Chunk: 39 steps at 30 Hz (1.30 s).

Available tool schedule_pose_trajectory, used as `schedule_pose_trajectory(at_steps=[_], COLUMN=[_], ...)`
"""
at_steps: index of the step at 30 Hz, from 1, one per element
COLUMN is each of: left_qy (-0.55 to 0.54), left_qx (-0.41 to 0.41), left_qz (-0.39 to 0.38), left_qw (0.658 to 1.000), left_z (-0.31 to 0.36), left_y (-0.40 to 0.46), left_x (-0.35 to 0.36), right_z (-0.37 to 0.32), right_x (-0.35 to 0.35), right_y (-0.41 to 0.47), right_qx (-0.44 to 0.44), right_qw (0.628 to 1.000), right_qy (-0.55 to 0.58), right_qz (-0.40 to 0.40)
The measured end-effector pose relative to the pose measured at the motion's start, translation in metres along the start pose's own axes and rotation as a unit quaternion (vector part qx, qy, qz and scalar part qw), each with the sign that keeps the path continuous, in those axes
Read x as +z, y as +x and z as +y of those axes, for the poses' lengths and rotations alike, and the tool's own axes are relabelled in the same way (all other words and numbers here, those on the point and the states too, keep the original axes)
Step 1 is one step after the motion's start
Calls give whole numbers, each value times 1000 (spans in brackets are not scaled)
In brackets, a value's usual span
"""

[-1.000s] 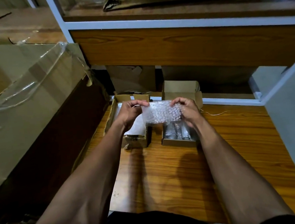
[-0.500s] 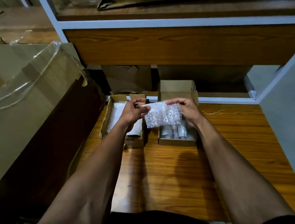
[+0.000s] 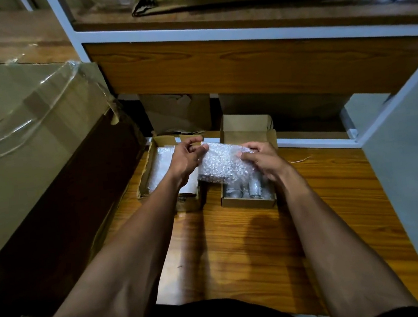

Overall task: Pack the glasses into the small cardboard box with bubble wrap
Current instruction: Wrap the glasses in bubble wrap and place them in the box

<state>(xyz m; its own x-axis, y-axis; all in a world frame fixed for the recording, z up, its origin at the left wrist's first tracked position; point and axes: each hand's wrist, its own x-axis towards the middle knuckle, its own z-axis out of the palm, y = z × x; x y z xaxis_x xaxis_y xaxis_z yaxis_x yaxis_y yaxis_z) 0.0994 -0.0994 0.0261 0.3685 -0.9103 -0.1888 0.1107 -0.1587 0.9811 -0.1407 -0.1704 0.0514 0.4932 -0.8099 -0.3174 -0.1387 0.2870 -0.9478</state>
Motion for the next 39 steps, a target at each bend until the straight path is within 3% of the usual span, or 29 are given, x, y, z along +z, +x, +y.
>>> schedule_pose_trajectory(at_steps=[7, 12, 16, 21, 24, 34, 39], left_qy=[63, 68, 75, -27, -71, -29, -46], left_qx=[-41, -48, -56, -73, -110, -121, -103], left_qz=[-101, -123, -173, -126, -143, -156, -80], left_qw=[992, 989, 980, 989, 981, 980, 990], left_z=[-2, 9, 20, 19, 12, 8, 12], left_y=[-2, 0, 4, 8, 8, 5, 10], left_x=[-4, 0, 11, 23, 26, 39, 45], right_z=[-1, -22, -27, -17, -9, -2, -3], right_x=[-13, -21, -15, -10, -10, -5, -5], right_y=[3, -9, -2, 10, 17, 22, 26], right_qx=[19, 64, 73, 44, 33, -1, -20], right_qw=[999, 986, 985, 999, 999, 997, 998], right_qy=[-42, -134, -116, -16, 40, 70, 29], right_qz=[25, -77, -107, -25, 10, 25, 43])
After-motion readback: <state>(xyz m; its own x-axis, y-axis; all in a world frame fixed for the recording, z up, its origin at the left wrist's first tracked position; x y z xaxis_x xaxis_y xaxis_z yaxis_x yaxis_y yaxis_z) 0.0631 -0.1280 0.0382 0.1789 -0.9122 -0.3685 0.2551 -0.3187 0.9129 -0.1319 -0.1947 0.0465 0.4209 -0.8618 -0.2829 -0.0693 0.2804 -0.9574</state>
